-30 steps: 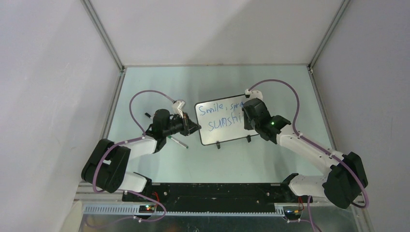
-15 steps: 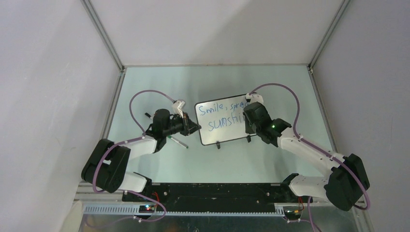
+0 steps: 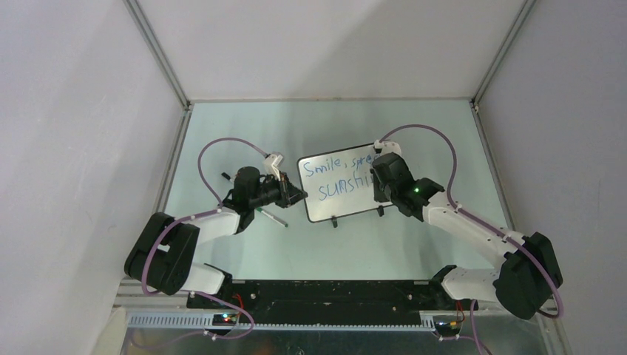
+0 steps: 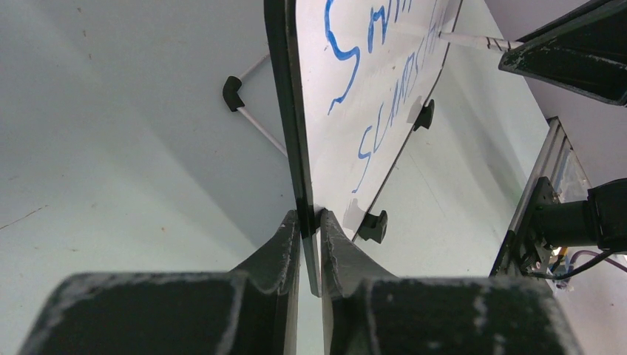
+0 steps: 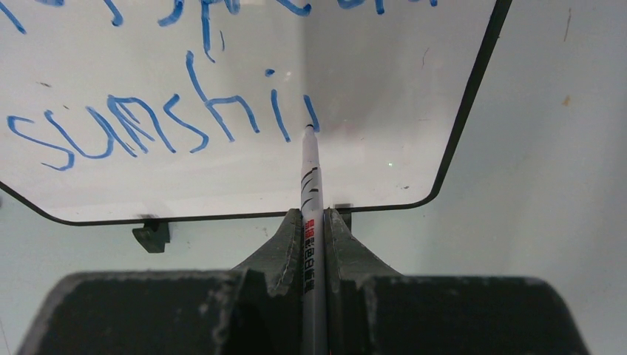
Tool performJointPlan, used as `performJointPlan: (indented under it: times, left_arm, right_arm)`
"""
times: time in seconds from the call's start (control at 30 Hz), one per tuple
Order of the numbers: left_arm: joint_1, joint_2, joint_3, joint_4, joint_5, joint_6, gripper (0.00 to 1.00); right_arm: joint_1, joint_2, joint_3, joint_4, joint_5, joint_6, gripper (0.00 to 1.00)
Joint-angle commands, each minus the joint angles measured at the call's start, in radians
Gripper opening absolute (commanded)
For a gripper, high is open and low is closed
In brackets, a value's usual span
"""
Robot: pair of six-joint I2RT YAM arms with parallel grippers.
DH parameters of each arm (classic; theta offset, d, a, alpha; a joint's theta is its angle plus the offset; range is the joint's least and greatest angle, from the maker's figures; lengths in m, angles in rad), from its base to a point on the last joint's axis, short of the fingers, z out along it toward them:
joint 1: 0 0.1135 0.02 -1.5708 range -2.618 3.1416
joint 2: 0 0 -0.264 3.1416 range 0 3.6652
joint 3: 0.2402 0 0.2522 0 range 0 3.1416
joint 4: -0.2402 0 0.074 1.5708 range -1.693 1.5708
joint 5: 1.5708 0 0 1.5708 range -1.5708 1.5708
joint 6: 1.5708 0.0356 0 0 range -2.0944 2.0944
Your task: Write a sentence on the whiteboard
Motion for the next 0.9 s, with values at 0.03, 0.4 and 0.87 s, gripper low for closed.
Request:
performJointPlan:
  times: [0.03,0.4,0.87]
  left_arm:
    - [-0.007,-0.007,0.016,-0.045,-0.034,0.048,0.06]
    - [-0.007,-0.006,0.018,-0.046,-0.034,0.047,0.05]
    - [-0.007,-0.010,0.016,-0.049,-0.036,0.051,0.05]
  right_arm:
    - [-0.005,0.025,0.072,0.033,-0.002,-0.013,0.00]
    - [-0.019,0.017,0.095,0.026,0.003,-0.021,0.00]
    - [-0.046,0.020,0.095,0.007,0.033,-0.011,0.00]
